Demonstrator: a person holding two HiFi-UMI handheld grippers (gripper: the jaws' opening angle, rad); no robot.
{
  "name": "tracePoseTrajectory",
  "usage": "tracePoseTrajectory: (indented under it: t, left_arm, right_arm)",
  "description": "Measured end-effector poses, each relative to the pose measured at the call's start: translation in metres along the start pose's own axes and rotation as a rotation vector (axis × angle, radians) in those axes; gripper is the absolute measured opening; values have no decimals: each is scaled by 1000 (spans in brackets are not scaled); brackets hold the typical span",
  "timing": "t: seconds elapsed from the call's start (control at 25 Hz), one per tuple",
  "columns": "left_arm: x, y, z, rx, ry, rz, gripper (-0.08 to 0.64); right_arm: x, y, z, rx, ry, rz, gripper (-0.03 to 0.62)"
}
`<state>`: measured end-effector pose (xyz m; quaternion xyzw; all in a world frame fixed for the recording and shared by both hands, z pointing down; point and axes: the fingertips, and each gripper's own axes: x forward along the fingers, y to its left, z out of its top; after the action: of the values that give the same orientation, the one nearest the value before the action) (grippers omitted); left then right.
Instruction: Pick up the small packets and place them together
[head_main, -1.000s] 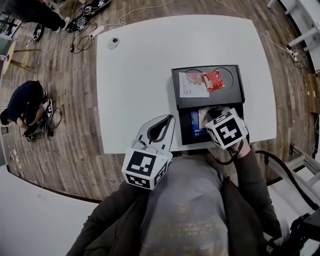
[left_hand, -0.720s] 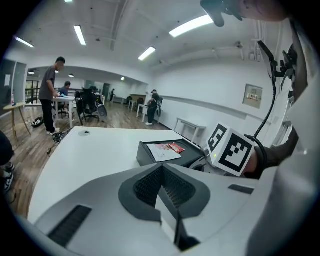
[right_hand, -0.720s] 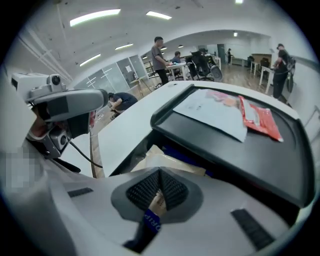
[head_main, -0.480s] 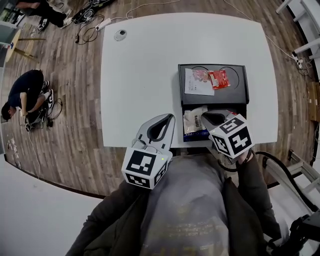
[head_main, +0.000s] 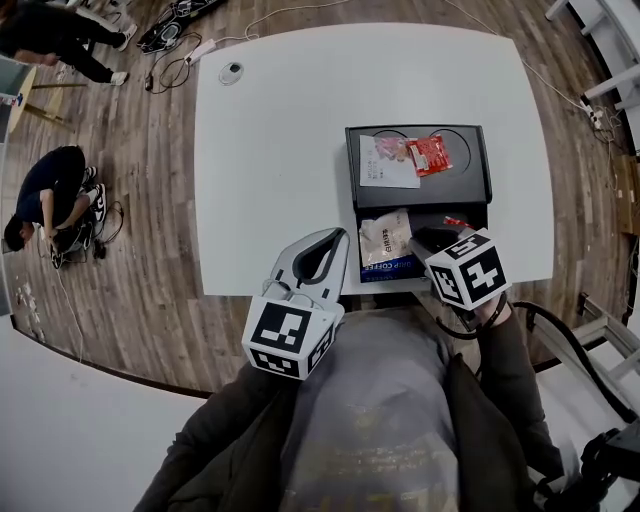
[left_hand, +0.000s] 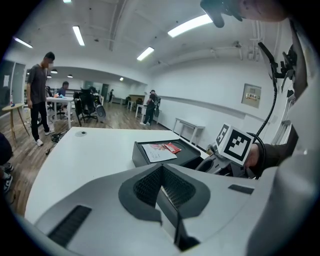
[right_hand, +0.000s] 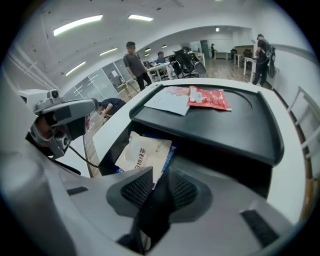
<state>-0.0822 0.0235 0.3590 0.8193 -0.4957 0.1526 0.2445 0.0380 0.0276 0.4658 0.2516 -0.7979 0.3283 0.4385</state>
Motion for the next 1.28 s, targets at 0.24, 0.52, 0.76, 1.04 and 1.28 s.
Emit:
tracePoseTrajectory:
  t: [0.24,0.52,0.76,1.04,1.28]
  left_arm:
    - [1,1,-6,-23,24,-5,3]
    - [2,8,-11,-45,33,1,3]
    - [1,12,-10,-53,29,3,3]
    - [3,10,-10,-50,28,-7,3]
    - [-1,10,-8,-45,21,-3,3]
  right_arm:
    - [5,2,-1,-15,48,9,89]
    - [20,11,-6,-86,121,-14,88]
    - [20,10,-5,-92,120,-26,87]
    - [22,8,-4,-166,103,-52,3]
    - [10,26,4,-164,28,32,3]
